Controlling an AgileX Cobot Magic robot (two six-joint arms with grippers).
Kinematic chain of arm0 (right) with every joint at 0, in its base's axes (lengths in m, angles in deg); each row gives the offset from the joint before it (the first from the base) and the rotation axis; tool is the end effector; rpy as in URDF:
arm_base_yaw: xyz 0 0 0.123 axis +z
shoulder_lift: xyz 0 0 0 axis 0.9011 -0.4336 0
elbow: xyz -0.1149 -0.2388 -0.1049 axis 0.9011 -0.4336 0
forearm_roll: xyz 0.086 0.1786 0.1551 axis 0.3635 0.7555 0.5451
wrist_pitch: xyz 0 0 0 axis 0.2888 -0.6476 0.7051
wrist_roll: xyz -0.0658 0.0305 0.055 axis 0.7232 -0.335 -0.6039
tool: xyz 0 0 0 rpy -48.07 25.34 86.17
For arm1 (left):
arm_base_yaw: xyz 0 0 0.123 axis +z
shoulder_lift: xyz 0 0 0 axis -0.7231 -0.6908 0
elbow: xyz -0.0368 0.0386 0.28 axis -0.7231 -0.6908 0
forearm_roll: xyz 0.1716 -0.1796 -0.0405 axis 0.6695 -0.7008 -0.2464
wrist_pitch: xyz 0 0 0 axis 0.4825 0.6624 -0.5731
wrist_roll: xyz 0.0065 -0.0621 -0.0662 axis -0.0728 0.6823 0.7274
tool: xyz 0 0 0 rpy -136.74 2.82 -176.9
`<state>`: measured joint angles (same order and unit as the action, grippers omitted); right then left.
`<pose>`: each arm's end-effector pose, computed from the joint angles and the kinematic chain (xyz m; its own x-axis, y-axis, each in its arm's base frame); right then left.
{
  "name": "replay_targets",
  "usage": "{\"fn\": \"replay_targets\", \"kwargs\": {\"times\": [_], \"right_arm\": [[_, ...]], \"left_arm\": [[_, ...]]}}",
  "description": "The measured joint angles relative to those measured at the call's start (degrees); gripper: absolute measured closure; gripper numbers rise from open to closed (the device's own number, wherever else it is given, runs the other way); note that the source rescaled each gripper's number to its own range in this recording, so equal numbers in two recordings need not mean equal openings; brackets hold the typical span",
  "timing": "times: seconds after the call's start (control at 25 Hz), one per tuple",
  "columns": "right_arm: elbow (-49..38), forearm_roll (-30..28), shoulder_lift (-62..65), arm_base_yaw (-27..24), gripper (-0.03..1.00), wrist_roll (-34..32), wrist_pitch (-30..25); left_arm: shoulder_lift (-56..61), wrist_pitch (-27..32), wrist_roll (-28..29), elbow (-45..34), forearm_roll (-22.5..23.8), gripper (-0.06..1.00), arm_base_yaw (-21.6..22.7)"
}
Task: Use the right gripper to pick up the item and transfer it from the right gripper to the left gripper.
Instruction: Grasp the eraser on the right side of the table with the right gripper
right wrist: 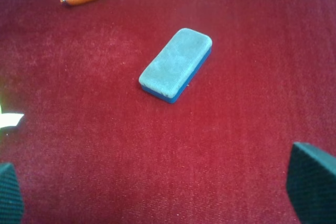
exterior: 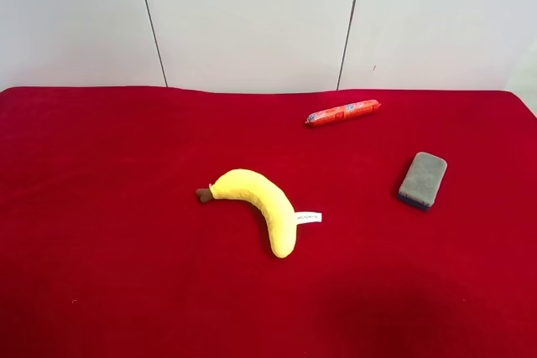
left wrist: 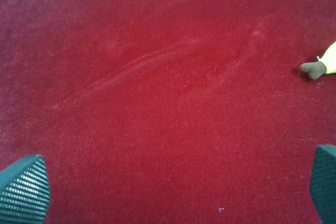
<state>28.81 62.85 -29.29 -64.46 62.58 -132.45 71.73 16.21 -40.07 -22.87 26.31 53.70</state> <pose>-0.0032 0.0077 0.2714 -0.4763 0.0082 -0.8793 -0.0692 0.9965 0.0468 -0.0063 -0.0147 0.2806 -0.4366 0.0475 -0.8984 0.0534 0.9982 0.0269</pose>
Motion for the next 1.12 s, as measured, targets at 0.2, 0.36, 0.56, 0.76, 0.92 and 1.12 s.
{"fn": "replay_targets", "kwargs": {"times": [0.2, 0.36, 0.56, 0.76, 0.92, 1.12], "right_arm": [[0.0, 0.0, 0.0, 0.0, -0.03, 0.0, 0.0], [0.0, 0.0, 0.0, 0.0, -0.03, 0.0, 0.0], [0.0, 0.0, 0.0, 0.0, -0.03, 0.0, 0.0], [0.0, 0.0, 0.0, 0.0, -0.03, 0.0, 0.0], [0.0, 0.0, 0.0, 0.0, -0.03, 0.0, 0.0], [0.0, 0.0, 0.0, 0.0, -0.03, 0.0, 0.0]], "left_arm": [[0.0, 0.0, 0.0, 0.0, 0.0, -0.06, 0.0], [0.0, 0.0, 0.0, 0.0, 0.0, -0.06, 0.0], [0.0, 0.0, 0.0, 0.0, 0.0, -0.06, 0.0], [0.0, 0.0, 0.0, 0.0, 0.0, -0.06, 0.0], [0.0, 0.0, 0.0, 0.0, 0.0, -0.06, 0.0], [0.0, 0.0, 0.0, 0.0, 0.0, -0.06, 0.0]]}}
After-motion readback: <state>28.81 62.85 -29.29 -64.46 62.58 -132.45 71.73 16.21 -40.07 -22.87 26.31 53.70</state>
